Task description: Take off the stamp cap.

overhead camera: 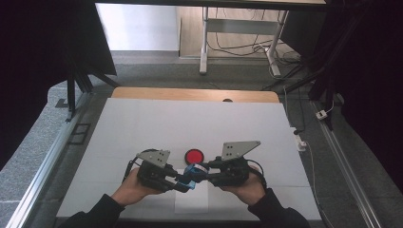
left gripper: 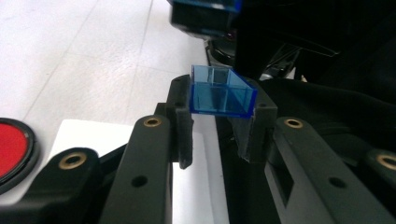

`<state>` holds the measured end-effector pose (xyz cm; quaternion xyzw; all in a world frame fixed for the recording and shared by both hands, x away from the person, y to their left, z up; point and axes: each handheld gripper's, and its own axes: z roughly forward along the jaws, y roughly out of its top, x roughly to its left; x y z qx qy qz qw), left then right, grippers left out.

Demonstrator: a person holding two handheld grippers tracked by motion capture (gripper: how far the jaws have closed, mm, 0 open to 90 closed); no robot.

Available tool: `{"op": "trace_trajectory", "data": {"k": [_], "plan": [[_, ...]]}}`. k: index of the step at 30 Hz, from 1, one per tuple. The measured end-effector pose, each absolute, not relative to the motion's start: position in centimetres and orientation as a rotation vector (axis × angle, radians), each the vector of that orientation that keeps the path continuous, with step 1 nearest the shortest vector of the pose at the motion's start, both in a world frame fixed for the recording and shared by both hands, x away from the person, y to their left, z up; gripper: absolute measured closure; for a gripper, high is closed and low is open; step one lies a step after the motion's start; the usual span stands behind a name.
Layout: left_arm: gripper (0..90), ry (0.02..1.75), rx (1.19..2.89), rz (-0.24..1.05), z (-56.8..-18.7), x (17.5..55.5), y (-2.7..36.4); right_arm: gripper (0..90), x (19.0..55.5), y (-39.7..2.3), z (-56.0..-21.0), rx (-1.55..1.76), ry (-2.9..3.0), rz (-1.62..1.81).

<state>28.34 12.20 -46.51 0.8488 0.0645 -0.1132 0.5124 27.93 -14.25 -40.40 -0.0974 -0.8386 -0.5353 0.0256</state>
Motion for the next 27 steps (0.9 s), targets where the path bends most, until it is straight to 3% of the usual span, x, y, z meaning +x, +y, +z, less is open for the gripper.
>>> {"op": "trace_trajectory", "data": {"k": [27], "plan": [[68.3, 0.379, 2.089, -0.037, -45.6, 26.4, 15.1, 70.3, 27.6, -14.5, -40.3, -0.329, -2.65, -1.686]]}}
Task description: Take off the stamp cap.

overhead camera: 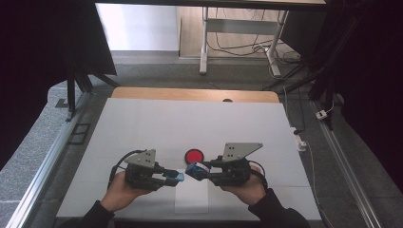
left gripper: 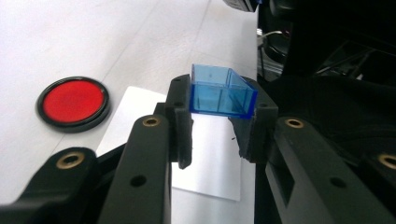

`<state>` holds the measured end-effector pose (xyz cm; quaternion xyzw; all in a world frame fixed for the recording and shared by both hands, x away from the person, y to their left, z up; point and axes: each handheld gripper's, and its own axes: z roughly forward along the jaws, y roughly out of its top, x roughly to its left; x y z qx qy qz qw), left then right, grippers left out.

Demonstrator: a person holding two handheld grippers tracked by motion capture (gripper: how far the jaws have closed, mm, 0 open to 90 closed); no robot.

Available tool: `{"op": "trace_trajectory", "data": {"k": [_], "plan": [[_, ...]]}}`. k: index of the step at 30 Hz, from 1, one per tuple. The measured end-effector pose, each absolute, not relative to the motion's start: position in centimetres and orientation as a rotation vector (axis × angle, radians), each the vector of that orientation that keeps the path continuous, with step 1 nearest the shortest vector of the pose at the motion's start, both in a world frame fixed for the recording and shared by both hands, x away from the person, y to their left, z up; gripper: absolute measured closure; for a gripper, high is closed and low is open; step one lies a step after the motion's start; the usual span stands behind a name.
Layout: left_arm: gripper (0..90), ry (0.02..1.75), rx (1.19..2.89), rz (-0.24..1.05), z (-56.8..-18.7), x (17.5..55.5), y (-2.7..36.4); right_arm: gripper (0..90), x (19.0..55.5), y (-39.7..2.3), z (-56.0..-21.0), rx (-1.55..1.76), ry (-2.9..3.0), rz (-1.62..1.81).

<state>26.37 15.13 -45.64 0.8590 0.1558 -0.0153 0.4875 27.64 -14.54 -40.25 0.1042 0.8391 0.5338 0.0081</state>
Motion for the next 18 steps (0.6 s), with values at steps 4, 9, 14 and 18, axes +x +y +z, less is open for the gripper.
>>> {"op": "trace_trajectory", "data": {"k": [4, 9, 14, 18], "plan": [[68.2, 0.425, 2.085, -0.008, -45.4, 25.7, 15.9, 70.3, 27.7, -14.5, -40.3, 0.345, 2.617, 1.662], [68.1, 0.47, 2.083, 0.035, -45.1, 24.8, 17.0, 70.3, 27.8, -14.6, -40.3, 0.365, 2.608, 1.653], [68.1, 0.518, 2.062, 0.06, -45.0, 24.1, 18.1, 70.3, 27.9, -14.6, -40.3, 0.386, 2.602, 1.637], [68.1, 0.562, 2.046, 0.065, -45.0, 23.6, 18.9, 70.3, 27.9, -14.6, -40.4, 0.396, 2.596, 1.627]]}}
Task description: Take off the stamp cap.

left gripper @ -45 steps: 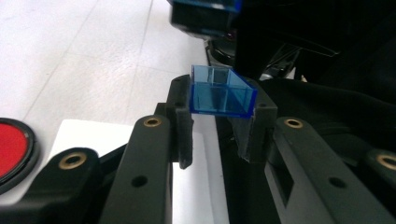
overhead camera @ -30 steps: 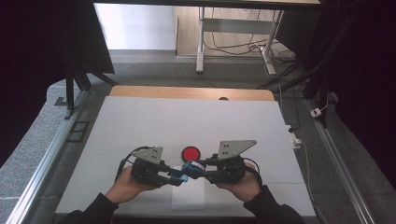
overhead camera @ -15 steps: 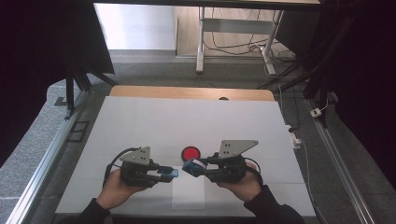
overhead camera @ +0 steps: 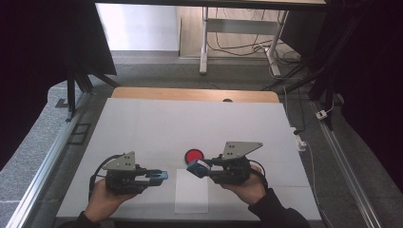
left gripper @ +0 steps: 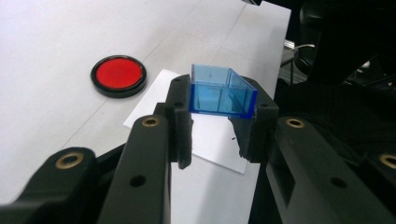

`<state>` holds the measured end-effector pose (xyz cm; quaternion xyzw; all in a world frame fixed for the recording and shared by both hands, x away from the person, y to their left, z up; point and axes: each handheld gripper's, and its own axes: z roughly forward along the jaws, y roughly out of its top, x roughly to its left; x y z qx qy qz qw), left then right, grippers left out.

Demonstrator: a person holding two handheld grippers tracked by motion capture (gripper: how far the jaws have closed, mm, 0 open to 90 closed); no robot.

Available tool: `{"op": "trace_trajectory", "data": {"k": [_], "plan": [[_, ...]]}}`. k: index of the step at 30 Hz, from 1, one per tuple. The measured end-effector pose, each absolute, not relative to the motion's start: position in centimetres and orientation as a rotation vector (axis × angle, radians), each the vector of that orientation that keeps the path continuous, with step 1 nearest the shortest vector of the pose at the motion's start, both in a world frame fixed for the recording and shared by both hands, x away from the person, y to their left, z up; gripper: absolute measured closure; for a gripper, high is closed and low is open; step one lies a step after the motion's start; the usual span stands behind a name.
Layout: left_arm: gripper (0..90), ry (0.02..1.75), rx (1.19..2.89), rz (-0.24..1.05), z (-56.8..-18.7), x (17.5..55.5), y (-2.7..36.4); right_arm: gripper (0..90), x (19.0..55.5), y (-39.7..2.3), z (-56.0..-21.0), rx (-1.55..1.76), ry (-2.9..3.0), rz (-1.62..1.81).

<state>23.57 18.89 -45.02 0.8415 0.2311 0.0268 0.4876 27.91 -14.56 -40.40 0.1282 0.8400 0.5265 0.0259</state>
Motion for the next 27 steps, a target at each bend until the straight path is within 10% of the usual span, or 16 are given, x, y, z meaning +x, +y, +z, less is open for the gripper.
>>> {"op": "trace_trajectory", "data": {"k": [27], "plan": [[68.0, 0.79, 1.97, 0.161, -46.0, 19.3, 24.7, 70.3, 28.3, -14.5, -41.1, 0.478, 2.576, 1.559]]}}
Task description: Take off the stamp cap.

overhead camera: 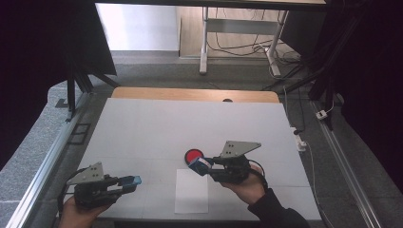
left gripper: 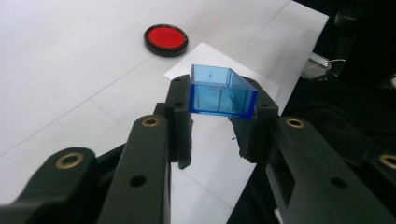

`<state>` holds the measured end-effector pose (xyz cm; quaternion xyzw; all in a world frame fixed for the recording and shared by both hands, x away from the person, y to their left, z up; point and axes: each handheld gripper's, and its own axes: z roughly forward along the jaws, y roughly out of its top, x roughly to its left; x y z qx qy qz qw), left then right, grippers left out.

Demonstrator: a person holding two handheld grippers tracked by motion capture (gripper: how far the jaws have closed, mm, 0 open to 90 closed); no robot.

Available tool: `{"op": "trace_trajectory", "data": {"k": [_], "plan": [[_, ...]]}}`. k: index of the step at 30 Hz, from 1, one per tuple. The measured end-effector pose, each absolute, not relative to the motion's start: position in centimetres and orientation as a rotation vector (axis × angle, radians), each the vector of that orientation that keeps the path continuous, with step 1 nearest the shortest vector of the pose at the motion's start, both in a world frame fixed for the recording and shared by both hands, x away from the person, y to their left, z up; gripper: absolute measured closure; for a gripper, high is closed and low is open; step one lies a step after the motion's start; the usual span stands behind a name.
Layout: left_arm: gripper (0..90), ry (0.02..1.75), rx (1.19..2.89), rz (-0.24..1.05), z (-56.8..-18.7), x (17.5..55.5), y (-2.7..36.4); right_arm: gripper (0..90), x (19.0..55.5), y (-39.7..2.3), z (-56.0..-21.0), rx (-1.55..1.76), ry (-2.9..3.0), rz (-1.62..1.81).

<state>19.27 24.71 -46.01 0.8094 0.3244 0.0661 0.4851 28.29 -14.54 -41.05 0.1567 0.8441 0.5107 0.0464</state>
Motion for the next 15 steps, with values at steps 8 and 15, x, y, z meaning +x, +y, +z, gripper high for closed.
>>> {"op": "trace_trajectory", "data": {"k": [8, 15], "plan": [[68.0, 0.858, 1.952, 0.187, -46.3, 18.1, 26.1, 70.3, 28.3, -14.5, -41.3, 0.494, 2.581, 1.529], [68.0, 0.891, 1.977, 0.243, -46.3, 17.4, 26.4, 70.3, 28.4, -14.3, -41.7, 0.495, 2.585, 1.5]]}}
